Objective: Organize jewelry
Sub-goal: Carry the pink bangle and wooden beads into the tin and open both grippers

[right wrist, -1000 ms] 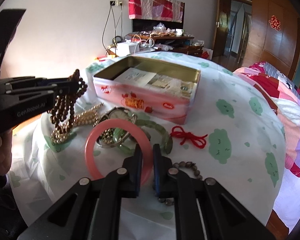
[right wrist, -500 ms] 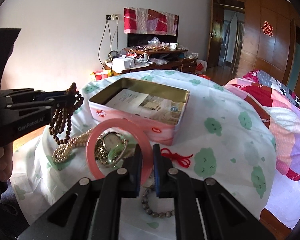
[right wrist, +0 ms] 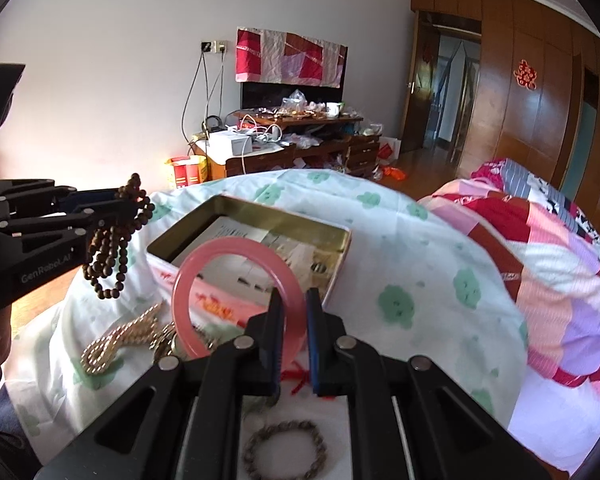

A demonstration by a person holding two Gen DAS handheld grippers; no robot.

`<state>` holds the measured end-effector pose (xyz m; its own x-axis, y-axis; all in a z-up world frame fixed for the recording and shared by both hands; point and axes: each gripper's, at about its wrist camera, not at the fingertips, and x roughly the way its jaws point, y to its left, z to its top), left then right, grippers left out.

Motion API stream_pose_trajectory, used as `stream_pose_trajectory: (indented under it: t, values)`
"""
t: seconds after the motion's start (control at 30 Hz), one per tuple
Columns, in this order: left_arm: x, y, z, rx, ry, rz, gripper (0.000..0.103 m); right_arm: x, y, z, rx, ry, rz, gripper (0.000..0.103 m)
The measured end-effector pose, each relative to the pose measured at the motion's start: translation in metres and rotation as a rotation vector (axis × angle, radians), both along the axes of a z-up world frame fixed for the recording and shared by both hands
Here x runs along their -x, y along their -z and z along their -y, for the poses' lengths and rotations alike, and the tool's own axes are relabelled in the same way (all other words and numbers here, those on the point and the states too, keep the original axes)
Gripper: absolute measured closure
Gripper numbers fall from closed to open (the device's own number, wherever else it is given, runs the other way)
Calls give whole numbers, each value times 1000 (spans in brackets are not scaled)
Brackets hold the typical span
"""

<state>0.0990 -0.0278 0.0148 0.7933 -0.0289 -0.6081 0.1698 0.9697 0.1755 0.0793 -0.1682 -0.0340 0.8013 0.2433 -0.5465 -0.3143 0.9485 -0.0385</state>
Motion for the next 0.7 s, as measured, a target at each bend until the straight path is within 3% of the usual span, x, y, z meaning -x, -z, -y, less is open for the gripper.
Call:
stream_pose_trajectory:
  t: [0.7]
  values:
    - [-84, 16, 15, -42, -18, -85, 87, -79, 7, -10, 38, 49, -45, 91]
